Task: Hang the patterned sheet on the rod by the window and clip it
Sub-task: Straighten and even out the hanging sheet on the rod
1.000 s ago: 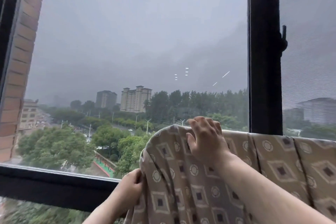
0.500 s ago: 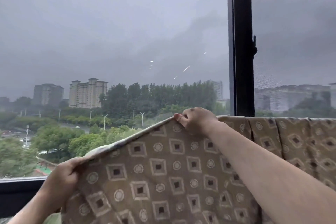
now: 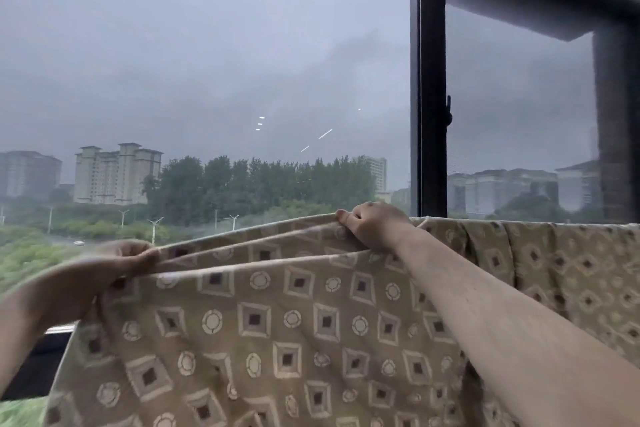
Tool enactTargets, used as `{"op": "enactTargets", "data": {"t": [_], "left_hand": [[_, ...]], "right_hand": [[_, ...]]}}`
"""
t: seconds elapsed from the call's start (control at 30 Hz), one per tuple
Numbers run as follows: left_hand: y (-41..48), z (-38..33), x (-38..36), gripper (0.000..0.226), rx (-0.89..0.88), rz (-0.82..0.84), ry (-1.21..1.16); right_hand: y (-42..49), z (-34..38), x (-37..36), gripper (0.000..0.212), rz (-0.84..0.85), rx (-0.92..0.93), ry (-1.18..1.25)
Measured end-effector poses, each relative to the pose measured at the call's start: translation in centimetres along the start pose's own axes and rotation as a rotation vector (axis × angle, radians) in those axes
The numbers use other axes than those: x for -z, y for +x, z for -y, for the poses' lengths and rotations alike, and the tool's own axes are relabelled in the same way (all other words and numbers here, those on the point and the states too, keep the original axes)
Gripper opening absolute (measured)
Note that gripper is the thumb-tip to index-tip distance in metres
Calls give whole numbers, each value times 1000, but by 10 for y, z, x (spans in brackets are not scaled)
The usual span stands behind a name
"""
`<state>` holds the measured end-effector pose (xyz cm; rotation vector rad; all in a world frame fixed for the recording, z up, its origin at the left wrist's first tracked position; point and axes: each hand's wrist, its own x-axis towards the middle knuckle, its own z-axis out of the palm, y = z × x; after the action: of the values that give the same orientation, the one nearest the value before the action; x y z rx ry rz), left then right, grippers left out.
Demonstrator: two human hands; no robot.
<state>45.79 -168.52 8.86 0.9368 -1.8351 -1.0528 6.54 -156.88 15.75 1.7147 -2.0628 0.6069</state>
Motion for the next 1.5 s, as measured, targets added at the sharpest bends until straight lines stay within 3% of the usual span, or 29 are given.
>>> {"op": "enactTargets", "data": {"t": [0.13,0.23,0.33,0.4,0.47,0.6,0.7,0.8,0.93,1.0,1.07,1.13,1.23,1.37,1.43,1.5], "left_hand": [[-9,35,-48,60,374,415,-265],[3,36,-92,68,263,587,-173],[6,-8,-148,52,-53,441,-92],[3,-39,-185,48,-171,444,-152],[5,-48,-211,39,-186,426,-310],[8,-38,-228,23,-159,298,-615],[11,-27,-223,19,-191,180,-555],[10,-21,-215,18,-152,152,-497],[23,-11,-183,18,-102,-1,-386],[30,-11,-166,15,-85,-30,-224],[32,-25,-166,47,-135,9,-147],[23,-54,-186,54,-226,103,-212],[20,-86,-220,44,-412,179,-192],[29,-92,-236,32,-490,127,-107],[29,-97,-236,22,-486,108,-34],[28,-107,-238,30,-461,116,-38]], "right_hand": [[-16,-1,9,52,-26,-4,5],[-22,6,12,43,-44,13,8],[-28,10,17,38,-41,14,69],[-33,13,22,38,-39,9,170],[-37,19,26,32,-48,41,232],[-39,60,17,26,-97,250,99],[-46,81,18,27,-37,357,118],[-40,51,41,42,13,188,92],[-26,-8,47,68,156,-209,-14],[-25,-13,43,54,178,-121,-5],[-25,-10,41,31,114,-48,136],[-26,-9,42,22,49,-52,374],[-32,-16,46,29,16,-46,532],[-40,-67,63,22,3,-78,401],[-49,-108,68,37,27,-121,304],[-58,-134,65,52,5,-146,317]]}}
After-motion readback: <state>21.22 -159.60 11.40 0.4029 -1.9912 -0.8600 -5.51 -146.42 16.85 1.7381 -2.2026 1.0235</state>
